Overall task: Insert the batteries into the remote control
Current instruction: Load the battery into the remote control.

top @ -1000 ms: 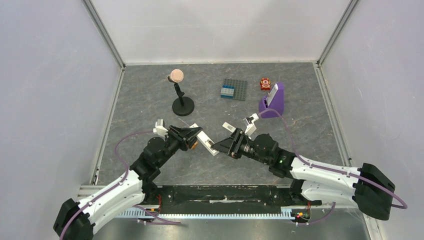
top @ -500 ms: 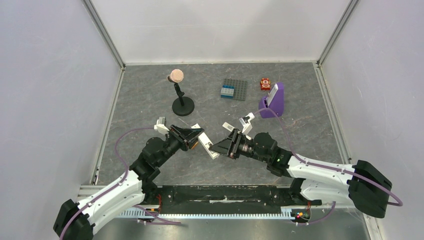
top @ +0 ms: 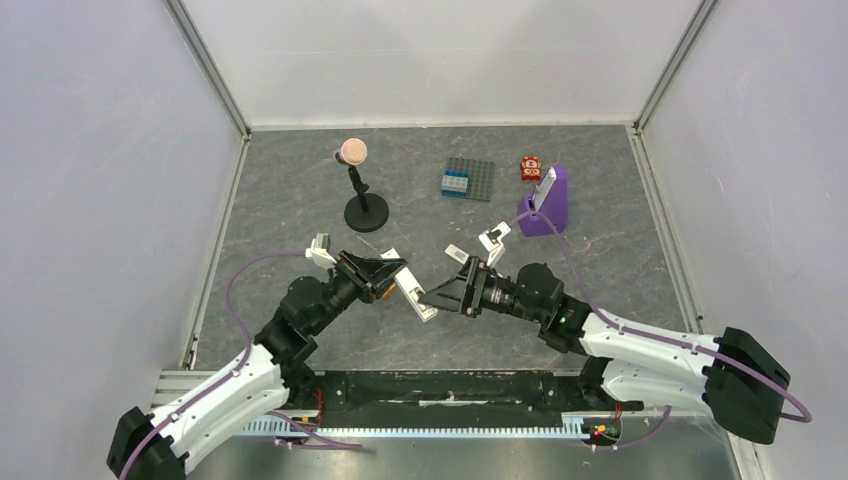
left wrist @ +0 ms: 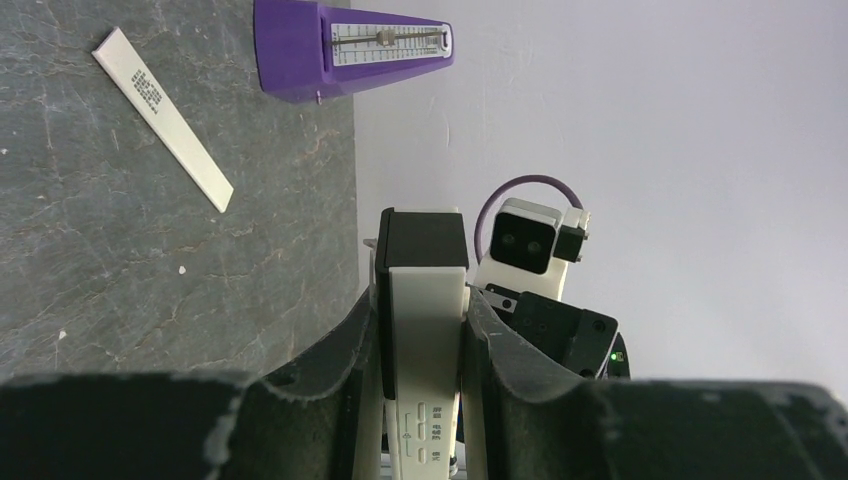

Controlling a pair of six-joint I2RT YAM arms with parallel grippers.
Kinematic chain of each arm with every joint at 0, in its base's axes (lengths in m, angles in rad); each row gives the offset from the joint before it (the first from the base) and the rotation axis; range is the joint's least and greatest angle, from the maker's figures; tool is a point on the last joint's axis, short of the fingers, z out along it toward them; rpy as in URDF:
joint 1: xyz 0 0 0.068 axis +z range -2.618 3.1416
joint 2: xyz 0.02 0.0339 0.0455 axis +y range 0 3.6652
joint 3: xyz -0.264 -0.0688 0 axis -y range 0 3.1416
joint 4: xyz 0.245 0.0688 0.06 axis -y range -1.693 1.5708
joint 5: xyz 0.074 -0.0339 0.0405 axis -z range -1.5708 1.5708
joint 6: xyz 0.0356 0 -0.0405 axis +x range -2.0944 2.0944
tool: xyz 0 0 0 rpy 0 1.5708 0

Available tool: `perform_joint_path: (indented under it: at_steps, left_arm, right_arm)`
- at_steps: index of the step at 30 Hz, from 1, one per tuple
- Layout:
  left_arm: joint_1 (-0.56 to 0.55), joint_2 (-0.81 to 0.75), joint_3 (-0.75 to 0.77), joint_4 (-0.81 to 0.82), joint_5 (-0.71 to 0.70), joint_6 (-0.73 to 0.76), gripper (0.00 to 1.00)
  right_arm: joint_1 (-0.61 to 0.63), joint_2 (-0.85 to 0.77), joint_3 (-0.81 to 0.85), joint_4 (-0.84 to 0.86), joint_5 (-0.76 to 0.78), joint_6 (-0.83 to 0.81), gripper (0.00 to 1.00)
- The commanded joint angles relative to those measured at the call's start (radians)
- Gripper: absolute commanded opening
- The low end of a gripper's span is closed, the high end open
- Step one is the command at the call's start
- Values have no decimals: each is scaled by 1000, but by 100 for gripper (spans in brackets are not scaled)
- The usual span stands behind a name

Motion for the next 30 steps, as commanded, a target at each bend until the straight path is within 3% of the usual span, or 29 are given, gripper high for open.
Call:
perform_joint_path:
  at_steps: [1,10,21,30]
  left_arm:
    - [-4,-18,22,8,-13,22,2]
    - [-3,-18,23,31,-6,-9,2]
    - [-3,-2,4,83,8,-38,2]
    - [-3,7,-3,126,23,-48,2]
  right_arm:
    - [-7,-30,-4,43,-43,-41,72]
    - [-10,-36,-49,81,-44,-19,58]
    - [-13,-43,-95,200,-48,23,51]
    - [-14,-32,-88,232,-52,38,38]
